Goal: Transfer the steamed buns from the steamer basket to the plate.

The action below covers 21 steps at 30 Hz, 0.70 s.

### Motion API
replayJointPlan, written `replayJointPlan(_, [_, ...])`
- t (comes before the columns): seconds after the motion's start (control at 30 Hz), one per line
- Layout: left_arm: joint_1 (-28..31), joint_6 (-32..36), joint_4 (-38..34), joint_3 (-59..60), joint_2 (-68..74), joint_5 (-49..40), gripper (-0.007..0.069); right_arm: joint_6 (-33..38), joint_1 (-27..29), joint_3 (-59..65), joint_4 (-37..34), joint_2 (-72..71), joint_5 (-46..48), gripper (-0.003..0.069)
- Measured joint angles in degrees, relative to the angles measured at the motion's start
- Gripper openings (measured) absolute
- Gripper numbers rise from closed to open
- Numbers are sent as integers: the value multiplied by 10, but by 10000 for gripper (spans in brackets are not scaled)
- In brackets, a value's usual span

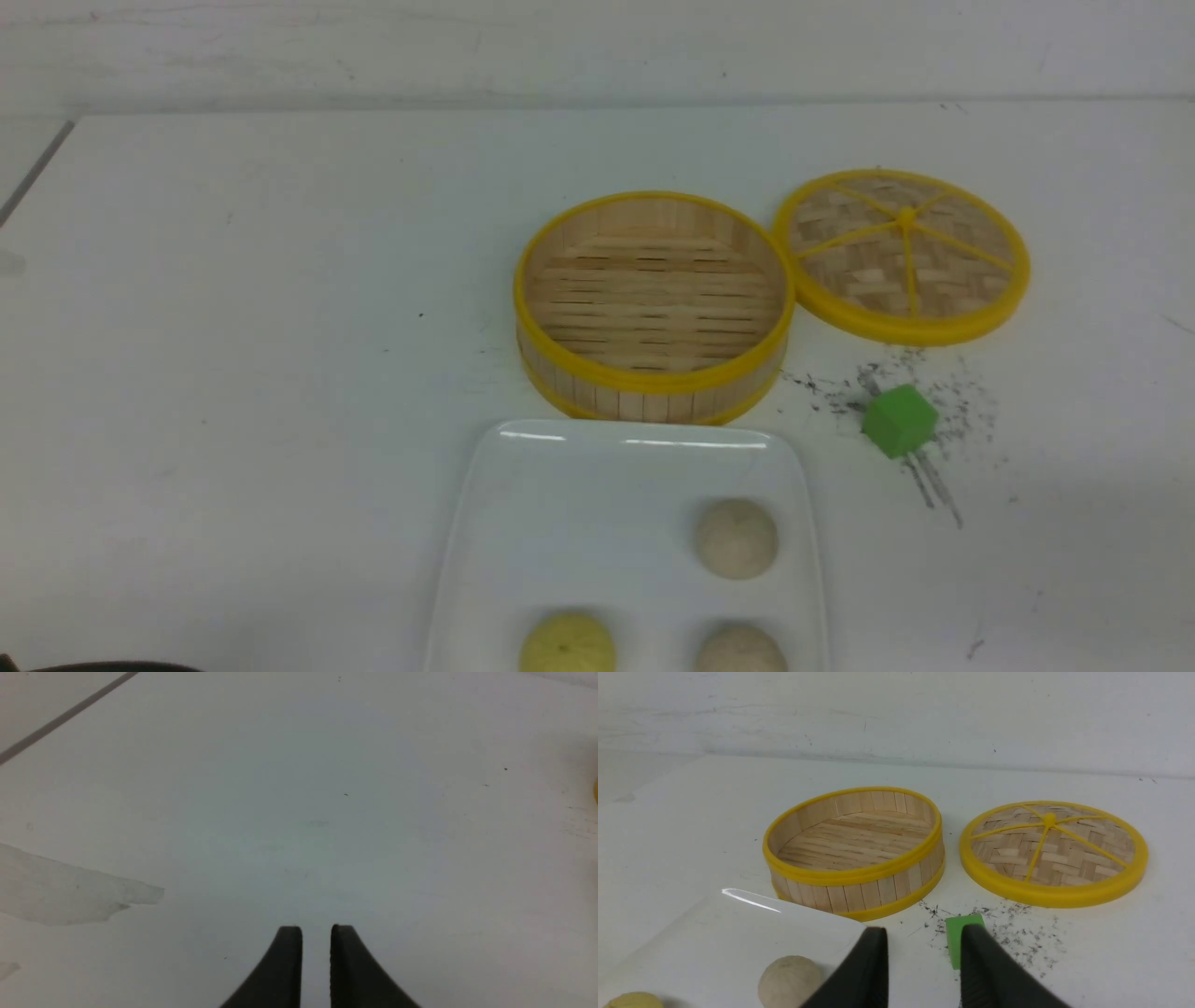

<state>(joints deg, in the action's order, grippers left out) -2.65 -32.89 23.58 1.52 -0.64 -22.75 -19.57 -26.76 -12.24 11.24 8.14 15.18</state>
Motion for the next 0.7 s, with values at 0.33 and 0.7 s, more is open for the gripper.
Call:
replayJointPlan(0.33, [0,17,0,0,0,0,125,0,0,0,0,0,0,242])
replayJointPlan(0.7, [0,19,31,0,0,-5,130,0,0,0,0,0,0,242])
